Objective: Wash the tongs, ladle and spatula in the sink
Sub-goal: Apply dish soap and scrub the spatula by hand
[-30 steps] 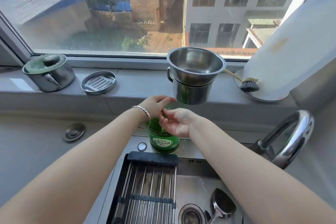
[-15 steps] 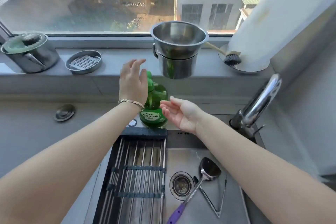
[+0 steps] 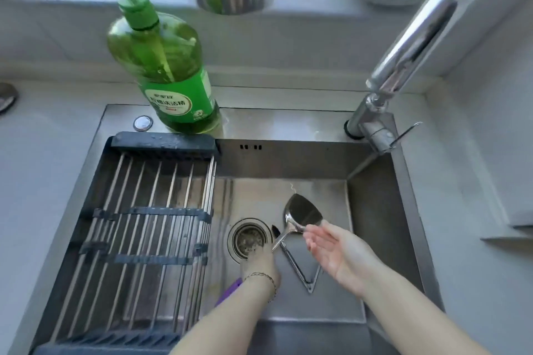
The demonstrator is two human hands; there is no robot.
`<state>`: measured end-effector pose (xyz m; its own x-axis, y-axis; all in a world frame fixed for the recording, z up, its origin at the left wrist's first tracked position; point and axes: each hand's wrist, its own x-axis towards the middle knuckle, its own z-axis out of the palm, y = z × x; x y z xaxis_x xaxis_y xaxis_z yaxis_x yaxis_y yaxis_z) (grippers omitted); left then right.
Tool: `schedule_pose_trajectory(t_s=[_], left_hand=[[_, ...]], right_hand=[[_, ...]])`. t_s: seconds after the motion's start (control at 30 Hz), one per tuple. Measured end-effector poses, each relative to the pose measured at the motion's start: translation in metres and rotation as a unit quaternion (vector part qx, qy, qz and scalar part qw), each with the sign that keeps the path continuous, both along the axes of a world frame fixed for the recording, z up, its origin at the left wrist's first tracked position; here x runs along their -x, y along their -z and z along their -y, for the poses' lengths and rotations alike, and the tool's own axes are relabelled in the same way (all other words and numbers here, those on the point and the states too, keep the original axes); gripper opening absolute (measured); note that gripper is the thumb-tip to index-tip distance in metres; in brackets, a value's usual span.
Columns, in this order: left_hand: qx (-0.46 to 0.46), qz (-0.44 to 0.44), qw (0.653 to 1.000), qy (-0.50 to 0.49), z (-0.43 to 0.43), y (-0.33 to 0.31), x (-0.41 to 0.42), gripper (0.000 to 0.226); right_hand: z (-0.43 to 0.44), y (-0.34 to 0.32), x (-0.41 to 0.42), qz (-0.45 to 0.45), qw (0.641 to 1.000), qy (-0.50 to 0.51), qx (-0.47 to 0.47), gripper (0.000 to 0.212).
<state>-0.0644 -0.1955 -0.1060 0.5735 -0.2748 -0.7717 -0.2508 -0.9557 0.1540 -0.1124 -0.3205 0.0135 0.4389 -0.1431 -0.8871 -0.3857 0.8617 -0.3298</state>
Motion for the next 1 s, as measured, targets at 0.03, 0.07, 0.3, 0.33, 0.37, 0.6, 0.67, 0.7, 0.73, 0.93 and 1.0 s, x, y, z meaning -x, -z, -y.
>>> schedule_pose_trajectory(t_s=[0.03,0.07,0.3,0.33,0.37,0.6,0.67,0.7,0.73,0.93,1.0], left_hand=[[0.002,0.012,1.0,-0.008,0.002,0.014,0.002,0.04],[0.008,0.02,1.0,-0.014,0.003,0.025,0.003,0.04],[0.07,0.062,0.995,-0.039,0.002,0.024,0.002,0.03],[0.084,0.071,0.993,-0.041,0.002,0.013,0.003,0.031],[0.096,0.081,0.991,-0.043,0.002,0.0,0.003,0.032],[0.208,0.146,0.967,-0.031,0.002,-0.117,0.007,0.032],[0.222,0.161,0.961,-0.024,0.0,-0.15,0.007,0.033],[0.229,0.172,0.958,-0.021,-0.002,-0.165,0.006,0.034],[0.236,0.182,0.954,-0.018,-0.005,-0.177,0.003,0.035],[0.255,0.237,0.936,0.052,-0.032,-0.237,-0.008,0.032],[0.251,0.249,0.931,0.086,-0.042,-0.25,-0.008,0.033]], right_hand=[[0.004,0.008,0.005,-0.003,1.0,0.003,-0.002,0.032],[0.008,0.015,0.008,-0.008,1.0,0.005,-0.003,0.031],[0.018,0.026,0.018,-0.004,1.0,0.023,0.007,0.029],[0.018,0.02,0.017,0.006,0.999,0.04,0.008,0.03],[0.02,0.014,0.015,0.02,0.998,0.059,0.007,0.03],[0.044,-0.059,0.008,0.112,0.975,0.138,0.133,0.031],[0.043,-0.076,0.01,0.109,0.955,0.082,0.264,0.028],[0.04,-0.082,0.013,0.101,0.934,0.029,0.342,0.026],[0.035,-0.085,0.017,0.095,0.898,-0.039,0.427,0.024],[0.015,-0.093,0.025,0.141,0.558,-0.442,0.688,0.077],[0.02,-0.1,0.016,0.083,0.593,-0.45,0.662,0.084]])
